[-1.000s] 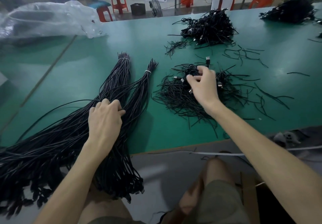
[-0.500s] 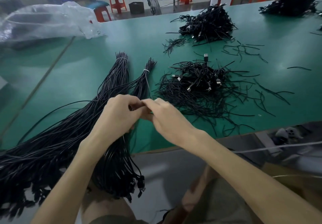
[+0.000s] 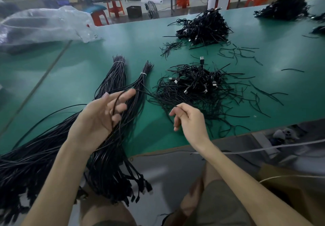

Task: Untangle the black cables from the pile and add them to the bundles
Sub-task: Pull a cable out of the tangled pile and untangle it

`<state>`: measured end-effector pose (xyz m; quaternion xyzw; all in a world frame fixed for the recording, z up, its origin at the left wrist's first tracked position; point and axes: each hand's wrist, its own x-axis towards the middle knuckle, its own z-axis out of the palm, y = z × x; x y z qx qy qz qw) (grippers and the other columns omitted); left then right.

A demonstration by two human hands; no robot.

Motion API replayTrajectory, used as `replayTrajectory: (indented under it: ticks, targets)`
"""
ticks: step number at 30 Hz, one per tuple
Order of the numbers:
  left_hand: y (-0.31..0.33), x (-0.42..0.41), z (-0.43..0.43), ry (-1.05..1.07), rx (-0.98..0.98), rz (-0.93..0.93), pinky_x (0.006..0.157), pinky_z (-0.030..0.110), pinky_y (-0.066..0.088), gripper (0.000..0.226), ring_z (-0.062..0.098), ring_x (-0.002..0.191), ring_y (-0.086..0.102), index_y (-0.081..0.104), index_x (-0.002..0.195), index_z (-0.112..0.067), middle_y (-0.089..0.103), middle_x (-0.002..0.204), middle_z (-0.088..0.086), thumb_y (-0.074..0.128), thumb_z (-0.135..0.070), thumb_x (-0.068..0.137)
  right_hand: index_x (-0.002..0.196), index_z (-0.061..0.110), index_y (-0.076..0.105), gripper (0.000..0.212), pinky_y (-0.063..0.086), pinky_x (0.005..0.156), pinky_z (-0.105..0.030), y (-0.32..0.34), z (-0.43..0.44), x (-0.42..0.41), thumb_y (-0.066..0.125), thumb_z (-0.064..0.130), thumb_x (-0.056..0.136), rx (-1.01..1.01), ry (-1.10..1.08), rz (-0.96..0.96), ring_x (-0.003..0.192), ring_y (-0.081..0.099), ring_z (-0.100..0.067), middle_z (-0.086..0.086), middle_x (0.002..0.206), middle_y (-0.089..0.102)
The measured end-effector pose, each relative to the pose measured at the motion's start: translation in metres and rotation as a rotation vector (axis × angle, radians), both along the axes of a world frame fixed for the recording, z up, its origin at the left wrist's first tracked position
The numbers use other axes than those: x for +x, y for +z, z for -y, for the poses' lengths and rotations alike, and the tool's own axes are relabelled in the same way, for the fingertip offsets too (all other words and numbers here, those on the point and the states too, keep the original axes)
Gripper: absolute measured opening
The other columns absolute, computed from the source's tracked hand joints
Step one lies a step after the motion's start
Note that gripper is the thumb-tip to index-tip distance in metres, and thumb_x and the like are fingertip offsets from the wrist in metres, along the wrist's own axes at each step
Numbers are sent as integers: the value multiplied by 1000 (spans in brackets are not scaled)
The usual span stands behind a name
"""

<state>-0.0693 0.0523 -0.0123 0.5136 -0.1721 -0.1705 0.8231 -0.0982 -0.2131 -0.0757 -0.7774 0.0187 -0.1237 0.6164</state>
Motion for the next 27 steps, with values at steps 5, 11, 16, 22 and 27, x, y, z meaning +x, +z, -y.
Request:
replayTrajectory:
  ticks: [5,11,16,22,27]
  targets:
    - [16,2,6,-148,-771,-363,90,26,59,52,28,128,63,29,153,13,30,163,28,48,-2,107,84,15,66,31,53,68,-34,-9,-4,5,48,17,109,54,-80,23,50,59,-19,-2,56,58]
    - [37,4,8,-17,-1009,-425,111,40,47,53,34,146,42,24,157,5,45,152,25,40,-13,110,83,12,64,33,57,76,-42,-12,3,5,45,18,110,199,-177,47,52,58,-19,-1,54,57]
    - [39,18,3,72,-866,-441,78,29,49,37,23,94,62,45,140,-1,58,121,15,53,-17,107,85,8,63,32,59,83,-42,-17,7,4,45,16,110,249,-149,55,54,58,-21,-3,55,57]
    - [8,17,41,48,-251,-230,69,20,45,73,5,78,53,48,130,-6,56,100,-5,87,-40,79,93,17,71,28,55,92,-48,-18,8,4,49,22,109,155,-133,39,71,69,-25,-2,66,69]
    - [-10,13,75,-26,-15,-93,71,26,57,82,13,104,70,35,153,1,66,138,2,80,-15,86,93,22,71,28,55,87,-46,-19,8,6,49,29,109,134,-123,49,69,70,-21,-1,66,69]
